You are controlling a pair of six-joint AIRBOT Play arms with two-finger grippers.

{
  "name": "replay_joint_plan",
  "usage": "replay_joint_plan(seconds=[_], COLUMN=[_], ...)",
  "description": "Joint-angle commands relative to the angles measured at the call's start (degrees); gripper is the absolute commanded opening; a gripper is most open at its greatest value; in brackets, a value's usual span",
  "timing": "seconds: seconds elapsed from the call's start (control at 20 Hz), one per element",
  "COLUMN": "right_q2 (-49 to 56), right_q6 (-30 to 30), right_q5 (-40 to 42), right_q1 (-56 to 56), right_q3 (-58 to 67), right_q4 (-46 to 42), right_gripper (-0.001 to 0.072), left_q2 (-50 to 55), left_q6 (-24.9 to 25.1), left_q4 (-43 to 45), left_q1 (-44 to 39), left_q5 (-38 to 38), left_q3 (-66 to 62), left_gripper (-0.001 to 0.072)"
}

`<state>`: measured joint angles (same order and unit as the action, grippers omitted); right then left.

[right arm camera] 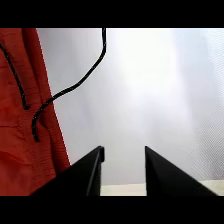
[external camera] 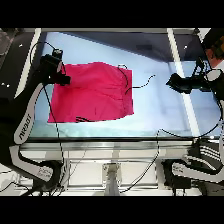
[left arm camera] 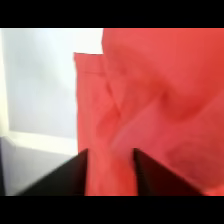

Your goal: Fold the clothes and pants, and hang the long-sleeved shirts on hangers.

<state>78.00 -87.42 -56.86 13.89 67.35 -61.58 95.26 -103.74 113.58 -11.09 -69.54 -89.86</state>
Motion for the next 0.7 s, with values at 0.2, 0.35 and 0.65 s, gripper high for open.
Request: replay_joint_plan(seconds=[0.2, 0.35, 0.65], right_q2=[-0.02, -0.5, -0.48], right_q6=[8.98, 20.96, 28.55], right_q5=[-3.93, -10.05, -13.79], right_q1=[0.04, 0.04, -0.81], right_q3=[-2.34, -12.9, -35.17], right_q4=[6.29, 24.24, 46.45], right_gripper=[0.0009, 0.001, 0.0015], left_q2=[-8.5, -15.74, -37.68], left_q6=[-0.42, -0.39, 7.87], left_q4=[-2.69, -9.27, -34.64], left_q1=[0.98, 3.67, 16.5], left_q5=[0.28, 2.16, 10.47], left_q3=[2.49, 12.87, 41.31], left_gripper=[0.0004, 0.0003, 0.0002])
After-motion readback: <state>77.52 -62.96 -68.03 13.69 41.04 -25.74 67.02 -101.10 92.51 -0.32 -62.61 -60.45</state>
